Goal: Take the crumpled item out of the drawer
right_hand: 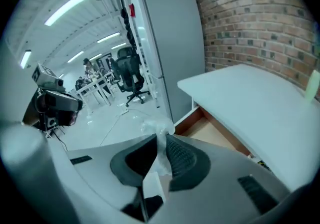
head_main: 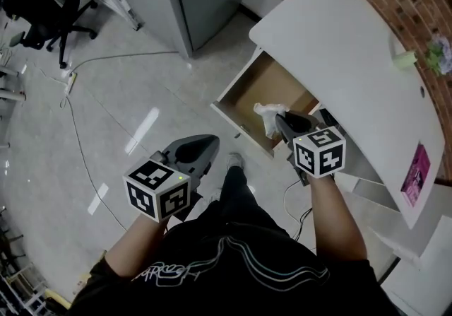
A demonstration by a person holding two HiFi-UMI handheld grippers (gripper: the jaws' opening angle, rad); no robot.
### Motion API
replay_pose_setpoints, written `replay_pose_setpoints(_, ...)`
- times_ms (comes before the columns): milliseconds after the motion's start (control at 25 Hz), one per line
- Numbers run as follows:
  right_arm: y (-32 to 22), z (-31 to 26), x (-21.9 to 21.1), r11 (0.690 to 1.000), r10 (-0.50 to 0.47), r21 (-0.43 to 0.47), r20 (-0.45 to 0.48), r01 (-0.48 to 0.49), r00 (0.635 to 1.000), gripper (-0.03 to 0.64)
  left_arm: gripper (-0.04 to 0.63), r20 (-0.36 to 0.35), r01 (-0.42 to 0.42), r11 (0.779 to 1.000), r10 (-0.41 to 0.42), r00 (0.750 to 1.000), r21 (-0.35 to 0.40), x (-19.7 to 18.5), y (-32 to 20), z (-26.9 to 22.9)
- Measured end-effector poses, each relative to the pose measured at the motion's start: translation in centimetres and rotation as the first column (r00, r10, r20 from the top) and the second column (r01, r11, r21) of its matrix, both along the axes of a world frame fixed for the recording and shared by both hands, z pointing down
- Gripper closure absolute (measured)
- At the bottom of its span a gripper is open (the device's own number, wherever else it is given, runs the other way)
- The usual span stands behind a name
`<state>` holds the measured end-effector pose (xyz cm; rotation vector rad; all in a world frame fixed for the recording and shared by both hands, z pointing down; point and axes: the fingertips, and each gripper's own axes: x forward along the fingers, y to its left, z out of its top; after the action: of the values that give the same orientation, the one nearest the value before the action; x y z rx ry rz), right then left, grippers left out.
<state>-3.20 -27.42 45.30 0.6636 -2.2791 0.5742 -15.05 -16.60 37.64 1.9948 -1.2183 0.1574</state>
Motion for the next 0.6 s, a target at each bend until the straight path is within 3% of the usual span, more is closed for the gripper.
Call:
replay_pose_setpoints(200, 5.1, -8.8, 0.9, 0.997, 0.008, 0.074, 0.136, -0.018, 0.991, 0.54, 0.572, -0.073, -0.011, 0.998, 0.016, 0.997, 0.069, 2.2, 2.8, -6.0)
replay_pose_setpoints(600, 15.2, -22.5, 3.8, 0.974, -0.015, 0.22, 0.297, -0.053, 0.955, 0.54, 0.572, -0.042, -0.095, 0.969, 0.108, 0.993, 0.227, 5.3, 10.1, -17.0)
